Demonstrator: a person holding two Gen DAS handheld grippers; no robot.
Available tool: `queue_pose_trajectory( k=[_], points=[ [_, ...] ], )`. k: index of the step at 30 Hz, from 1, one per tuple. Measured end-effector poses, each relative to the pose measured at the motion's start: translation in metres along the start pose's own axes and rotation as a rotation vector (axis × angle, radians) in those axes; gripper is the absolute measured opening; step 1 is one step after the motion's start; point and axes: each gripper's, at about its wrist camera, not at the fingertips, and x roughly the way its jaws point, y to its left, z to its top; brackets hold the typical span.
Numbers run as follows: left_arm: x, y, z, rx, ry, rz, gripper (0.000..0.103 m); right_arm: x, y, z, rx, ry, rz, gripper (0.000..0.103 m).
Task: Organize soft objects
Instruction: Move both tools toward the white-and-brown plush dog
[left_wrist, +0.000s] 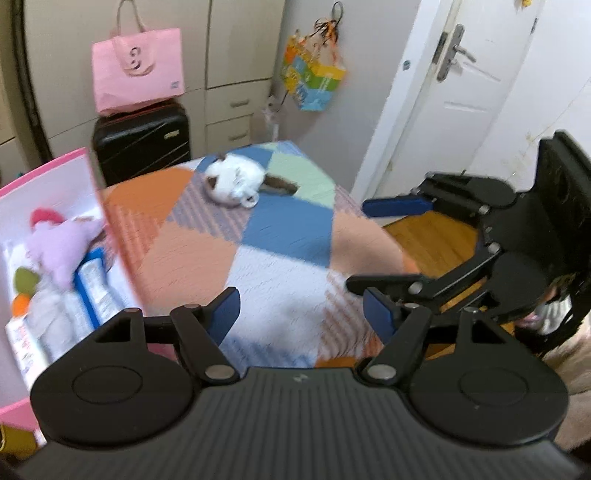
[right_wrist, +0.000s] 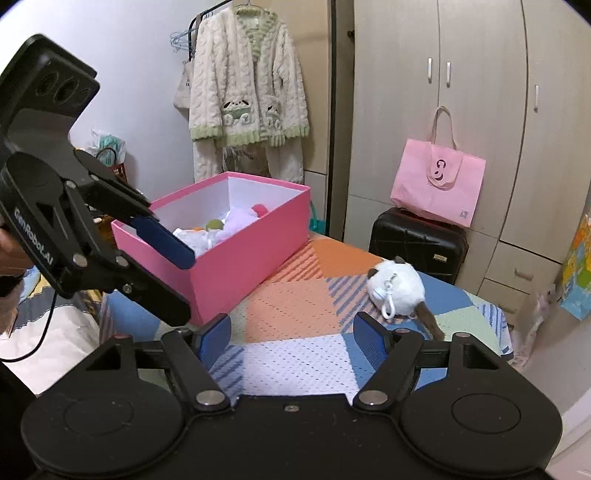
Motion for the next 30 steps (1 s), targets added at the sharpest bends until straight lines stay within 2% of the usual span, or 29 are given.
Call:
queue_pose_trajectory(
  k=[6, 12, 14, 21, 25, 30],
  points=[
    [0.022, 0.001, 0.022, -0.037, -0.08, 0.004, 0.074, 0.019, -0.023, -0.009, -0.063, -0.017, -0.065, 0.081],
    [0.048, 0.015, 0.03, -0.104, -0.134, 0.036, 0.075, 0.043, -0.048, -0.017, -0.022, -0.1, -0.033, 0.081],
    [0.055, 0.019, 0.033, -0.12, -0.144, 0.028, 0.079, 0.054, -0.054, -0.019, -0.004, -0.108, -0.02, 0.081],
    [0.089, 0.031, 0.043, -0.175, -0.167, 0.042, 0.081, 0.092, -0.068, -0.015, -0.041, -0.09, -0.073, 0.081],
    [0.111, 0.049, 0.047, -0.274, -0.209, 0.058, 0.081, 0.114, -0.081, -0.011, -0.037, -0.05, -0.072, 0.082],
    [0.136, 0.067, 0.053, -0.404, -0.207, 0.051, 0.081, 0.143, -0.102, -0.003, 0.039, 0.018, -0.037, 0.085]
  ],
)
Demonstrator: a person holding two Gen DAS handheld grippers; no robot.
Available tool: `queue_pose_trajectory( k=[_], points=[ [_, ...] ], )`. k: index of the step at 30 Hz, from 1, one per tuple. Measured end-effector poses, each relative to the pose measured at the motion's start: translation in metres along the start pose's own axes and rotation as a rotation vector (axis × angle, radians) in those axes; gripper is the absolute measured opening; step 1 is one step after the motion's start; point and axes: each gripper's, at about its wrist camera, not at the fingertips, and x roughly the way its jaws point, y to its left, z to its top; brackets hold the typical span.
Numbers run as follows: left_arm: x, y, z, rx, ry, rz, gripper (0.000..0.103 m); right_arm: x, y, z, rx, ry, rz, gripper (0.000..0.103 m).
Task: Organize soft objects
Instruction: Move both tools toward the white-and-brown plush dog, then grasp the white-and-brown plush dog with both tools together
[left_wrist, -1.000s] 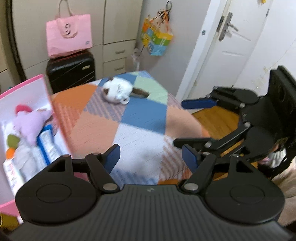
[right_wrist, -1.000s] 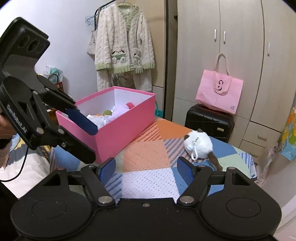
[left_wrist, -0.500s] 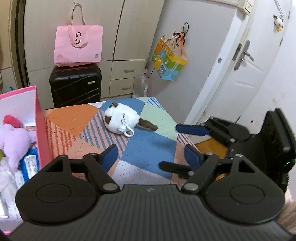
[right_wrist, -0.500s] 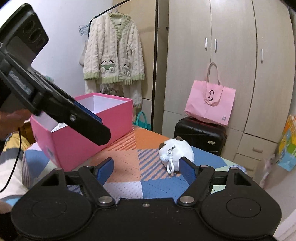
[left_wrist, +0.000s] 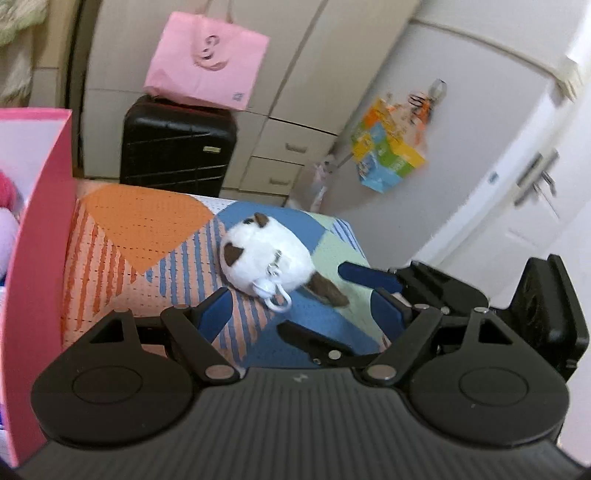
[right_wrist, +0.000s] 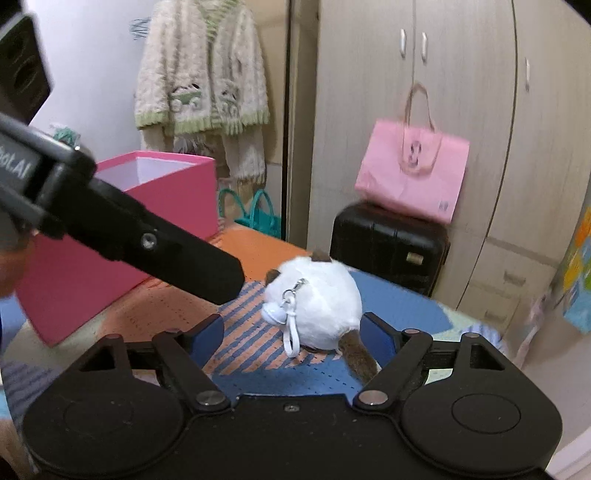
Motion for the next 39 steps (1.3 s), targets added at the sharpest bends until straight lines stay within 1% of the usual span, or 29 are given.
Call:
queue_pose_trajectory(
  k=[3, 4, 7, 9, 10, 13, 15, 16, 17, 18, 19, 20, 21, 25, 28, 31, 33, 36, 39],
  points=[
    [0.017, 0.004, 0.004, -0.018, -0.01, 0.04, 0.081, 0.014, -0.005, 0.0, -0.023, 0.014, -0.036, 0.086],
    [0.023, 0.005, 0.005, -0.033, -0.018, 0.049, 0.081, 0.019, -0.007, 0.0, -0.026, 0.022, -0.035, 0.087],
    [0.039, 0.015, 0.007, -0.093, -0.039, 0.062, 0.08, 0.035, -0.019, -0.001, 0.001, 0.054, 0.004, 0.087],
    [0.049, 0.02, 0.006, -0.125, -0.053, 0.064, 0.08, 0.045, -0.026, -0.004, 0.015, 0.079, 0.055, 0.088],
    [0.055, 0.021, 0.006, -0.136, -0.057, 0.071, 0.08, 0.05, -0.027, -0.005, 0.011, 0.09, 0.068, 0.088],
    [0.069, 0.025, 0.005, -0.156, -0.059, 0.089, 0.079, 0.055, -0.024, -0.006, -0.035, 0.079, 0.054, 0.088],
    [0.075, 0.026, 0.004, -0.16, -0.055, 0.096, 0.078, 0.057, -0.025, -0.006, -0.044, 0.069, 0.074, 0.088],
    [0.078, 0.026, 0.004, -0.157, -0.05, 0.096, 0.075, 0.059, -0.027, -0.006, -0.036, 0.064, 0.082, 0.088],
    [0.08, 0.026, 0.003, -0.146, -0.034, 0.087, 0.062, 0.06, -0.029, -0.006, -0.024, 0.063, 0.093, 0.086],
    [0.082, 0.024, 0.003, -0.138, -0.017, 0.069, 0.061, 0.063, -0.03, -0.006, -0.017, 0.086, 0.11, 0.079],
    [0.081, 0.019, 0.002, -0.121, -0.015, 0.078, 0.06, 0.065, -0.028, -0.007, -0.028, 0.109, 0.091, 0.072],
    [0.081, 0.014, 0.001, -0.087, -0.019, 0.1, 0.058, 0.064, -0.025, -0.009, -0.049, 0.109, 0.055, 0.061],
    [0.081, 0.009, 0.0, -0.055, -0.023, 0.116, 0.057, 0.063, -0.022, -0.01, -0.056, 0.104, 0.043, 0.061],
    [0.081, -0.004, -0.004, 0.006, -0.035, 0.15, 0.056, 0.057, -0.022, -0.013, 0.023, 0.095, 0.026, 0.059],
    [0.078, -0.01, -0.006, 0.029, -0.037, 0.146, 0.056, 0.048, -0.015, -0.014, 0.03, 0.092, -0.007, 0.059],
    [0.07, -0.014, -0.009, 0.044, -0.035, 0.136, 0.056, 0.042, -0.015, -0.013, 0.071, 0.1, -0.008, 0.059],
    [0.065, -0.018, -0.012, 0.058, -0.033, 0.132, 0.056, 0.038, -0.013, -0.012, 0.096, 0.112, -0.011, 0.061],
    [0.057, -0.023, -0.016, 0.073, -0.027, 0.118, 0.056, 0.03, 0.0, -0.012, 0.091, 0.118, -0.045, 0.068],
    [0.048, -0.029, -0.021, 0.093, -0.029, 0.118, 0.056, 0.022, 0.009, -0.013, 0.094, 0.117, -0.057, 0.068]
  ],
)
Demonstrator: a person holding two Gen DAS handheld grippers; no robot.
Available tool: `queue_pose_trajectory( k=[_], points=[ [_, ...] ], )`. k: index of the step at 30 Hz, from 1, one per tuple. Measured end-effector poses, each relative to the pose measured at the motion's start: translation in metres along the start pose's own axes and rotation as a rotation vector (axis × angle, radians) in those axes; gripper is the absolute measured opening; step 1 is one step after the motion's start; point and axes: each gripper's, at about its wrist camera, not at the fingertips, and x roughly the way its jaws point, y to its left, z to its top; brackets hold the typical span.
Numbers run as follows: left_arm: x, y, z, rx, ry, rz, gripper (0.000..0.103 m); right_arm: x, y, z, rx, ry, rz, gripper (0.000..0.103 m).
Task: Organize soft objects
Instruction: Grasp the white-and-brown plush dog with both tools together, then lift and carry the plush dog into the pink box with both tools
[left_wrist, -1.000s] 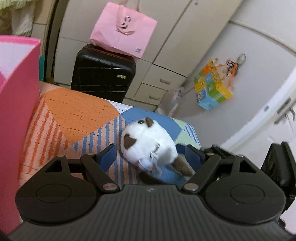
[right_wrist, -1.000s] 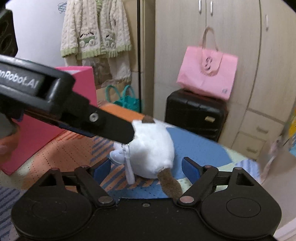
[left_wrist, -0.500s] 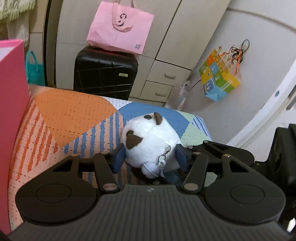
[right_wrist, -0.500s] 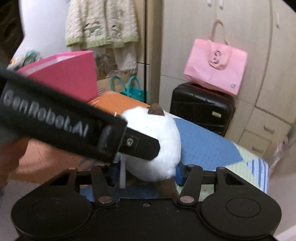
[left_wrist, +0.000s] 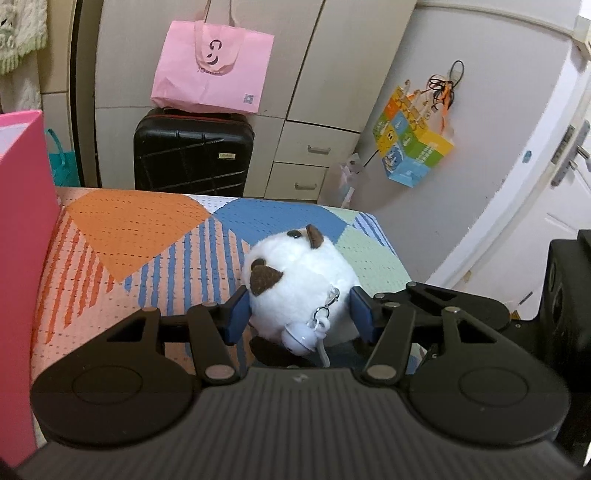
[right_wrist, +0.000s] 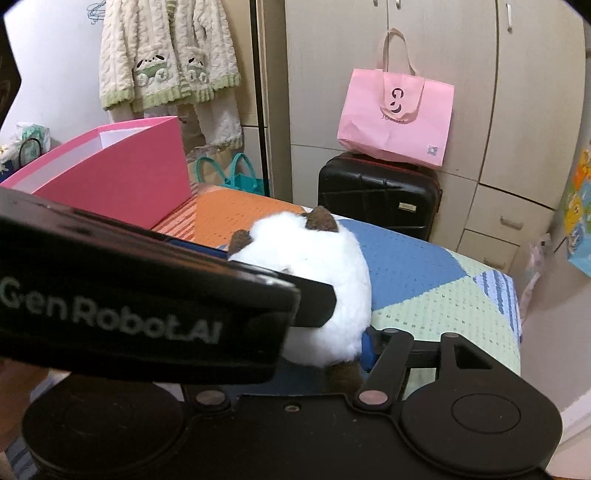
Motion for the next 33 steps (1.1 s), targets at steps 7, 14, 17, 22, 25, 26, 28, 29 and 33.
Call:
queue_pose_trajectory(
  k=[7, 14, 17, 22, 25, 26, 28, 29, 33],
  points=[
    [-0.031, -0.002, -0.01, 0.009, 0.019, -0.046, 0.056, -0.029, 0.016, -0.004, 0.032, -0.03, 0.004, 0.077],
    [-0.072, -0.004, -0.023, 0.032, 0.022, -0.079, 0.056, -0.061, 0.04, -0.01, 0.042, -0.081, -0.001, 0.079],
    [-0.091, -0.004, -0.026, 0.048, 0.013, -0.084, 0.056, -0.076, 0.053, -0.013, 0.033, -0.103, 0.001, 0.077],
    [-0.124, 0.001, -0.03, 0.046, 0.018, -0.091, 0.056, -0.097, 0.079, -0.009, 0.011, -0.117, 0.008, 0.077],
    [-0.148, 0.003, -0.031, 0.054, -0.015, -0.092, 0.056, -0.113, 0.098, -0.004, -0.014, -0.143, 0.004, 0.077],
    [-0.156, 0.004, -0.031, 0.056, -0.025, -0.093, 0.056, -0.119, 0.104, -0.002, -0.022, -0.149, 0.005, 0.077],
    [-0.171, 0.006, -0.032, 0.06, -0.047, -0.093, 0.056, -0.127, 0.115, 0.002, -0.031, -0.159, 0.011, 0.079],
    [-0.178, 0.008, -0.032, 0.061, -0.058, -0.094, 0.056, -0.131, 0.121, 0.006, -0.035, -0.165, 0.012, 0.079],
    [-0.203, 0.021, -0.032, 0.06, -0.092, -0.109, 0.057, -0.142, 0.145, 0.018, -0.065, -0.195, 0.022, 0.086]
  ],
)
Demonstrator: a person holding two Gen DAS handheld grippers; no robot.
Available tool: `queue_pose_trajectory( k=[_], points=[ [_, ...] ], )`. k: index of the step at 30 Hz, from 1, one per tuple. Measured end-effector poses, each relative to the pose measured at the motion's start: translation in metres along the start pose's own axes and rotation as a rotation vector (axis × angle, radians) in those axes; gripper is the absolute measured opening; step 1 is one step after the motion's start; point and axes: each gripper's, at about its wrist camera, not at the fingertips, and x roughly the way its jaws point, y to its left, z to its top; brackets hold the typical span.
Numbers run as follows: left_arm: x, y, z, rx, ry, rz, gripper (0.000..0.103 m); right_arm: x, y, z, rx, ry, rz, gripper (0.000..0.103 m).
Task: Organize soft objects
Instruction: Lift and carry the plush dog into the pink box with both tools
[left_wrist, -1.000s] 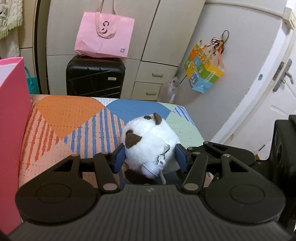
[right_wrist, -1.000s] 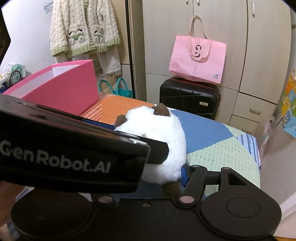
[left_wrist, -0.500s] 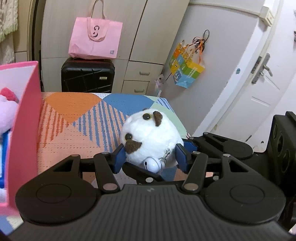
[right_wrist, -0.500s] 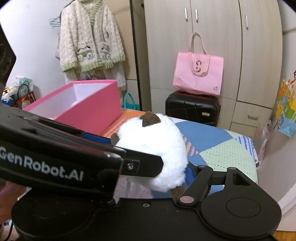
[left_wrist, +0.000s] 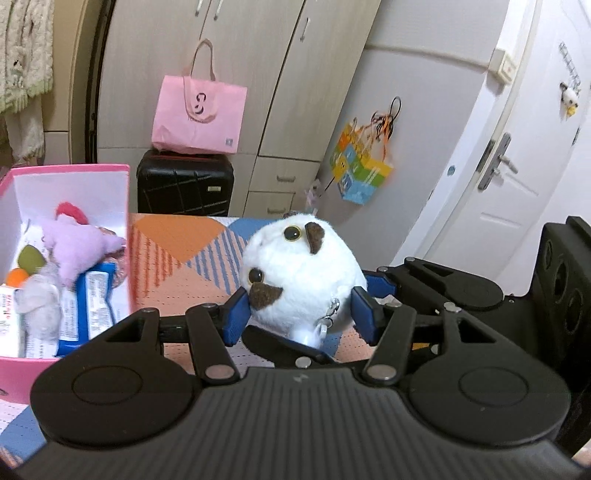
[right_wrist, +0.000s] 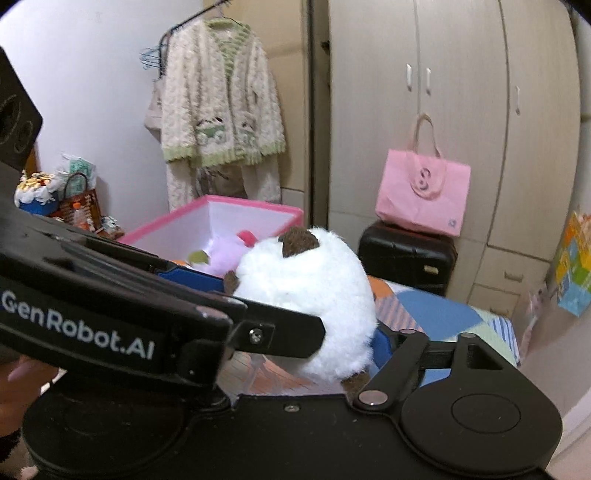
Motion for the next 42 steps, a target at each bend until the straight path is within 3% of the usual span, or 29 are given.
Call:
queue_pose_trajectory(
  k=[12, 19, 28, 31, 35, 42],
  points=[
    [-0.061, 0.061, 0.021, -0.058, -0.089, -0.015, 0.058, 0.018, 0.057, 0.052, -0.115, -0.053, 0.08, 0.092],
    [-0.077, 0.095, 0.03, -0.073, -0.154, 0.034, 0.058, 0.049, 0.079, 0.07, -0.137, -0.046, 0.157, 0.095],
    [-0.058, 0.142, 0.043, -0.134, -0.137, 0.075, 0.058, 0.096, 0.084, 0.078, -0.171, -0.046, 0.22, 0.095],
    [-0.05, 0.156, 0.046, -0.152, -0.116, 0.094, 0.058, 0.114, 0.082, 0.075, -0.192, -0.024, 0.222, 0.088],
    [-0.035, 0.17, 0.042, -0.186, -0.064, 0.085, 0.058, 0.125, 0.073, 0.068, -0.154, 0.028, 0.257, 0.087],
    [-0.005, 0.182, 0.026, -0.237, 0.03, 0.089, 0.058, 0.147, 0.07, 0.055, -0.134, 0.098, 0.235, 0.087]
  ],
)
